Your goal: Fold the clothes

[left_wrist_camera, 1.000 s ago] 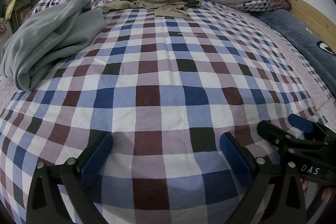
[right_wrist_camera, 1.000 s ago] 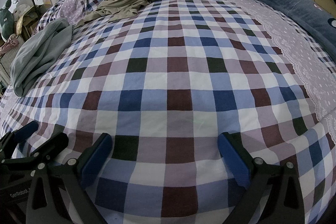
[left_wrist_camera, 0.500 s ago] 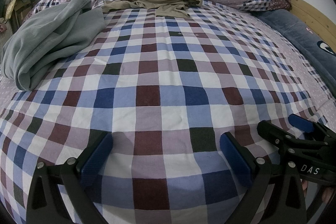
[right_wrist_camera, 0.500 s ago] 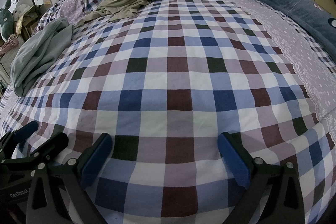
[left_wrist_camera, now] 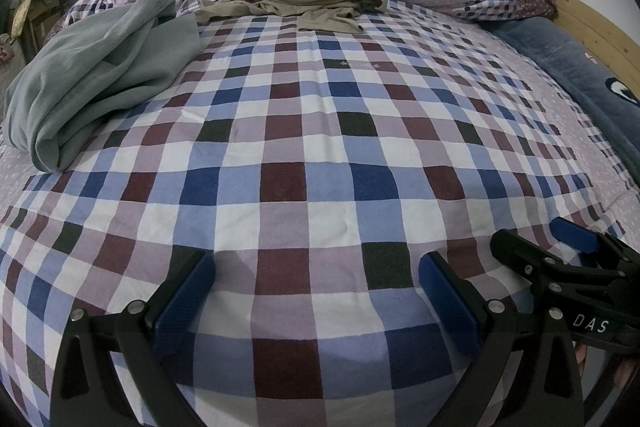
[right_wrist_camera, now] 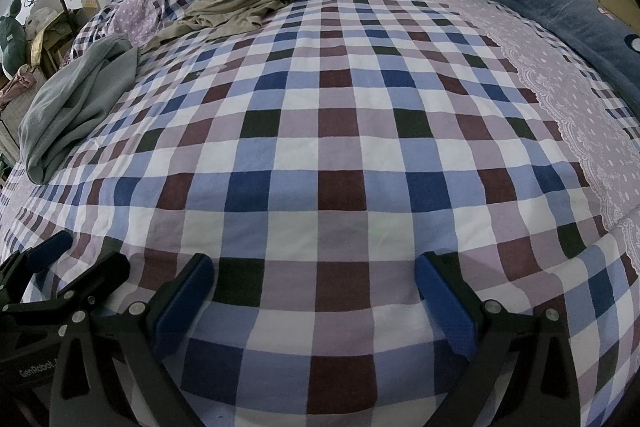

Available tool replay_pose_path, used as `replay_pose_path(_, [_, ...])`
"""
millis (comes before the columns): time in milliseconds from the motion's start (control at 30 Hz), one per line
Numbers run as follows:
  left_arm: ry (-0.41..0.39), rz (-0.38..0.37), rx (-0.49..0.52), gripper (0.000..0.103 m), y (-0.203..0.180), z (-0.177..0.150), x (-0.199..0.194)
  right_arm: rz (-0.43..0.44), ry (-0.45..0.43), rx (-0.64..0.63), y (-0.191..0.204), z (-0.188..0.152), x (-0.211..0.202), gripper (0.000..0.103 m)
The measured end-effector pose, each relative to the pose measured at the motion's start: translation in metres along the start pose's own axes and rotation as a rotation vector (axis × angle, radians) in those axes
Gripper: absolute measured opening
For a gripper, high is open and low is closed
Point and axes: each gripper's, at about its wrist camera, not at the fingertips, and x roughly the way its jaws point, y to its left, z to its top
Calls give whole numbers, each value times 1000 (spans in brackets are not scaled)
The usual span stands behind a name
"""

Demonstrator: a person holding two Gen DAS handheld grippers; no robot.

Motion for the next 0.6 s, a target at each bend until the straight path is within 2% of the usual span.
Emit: replay_pose_path(600, [1,4,0,103,0,-1,0,2,0,2,-1,-2,-1,103])
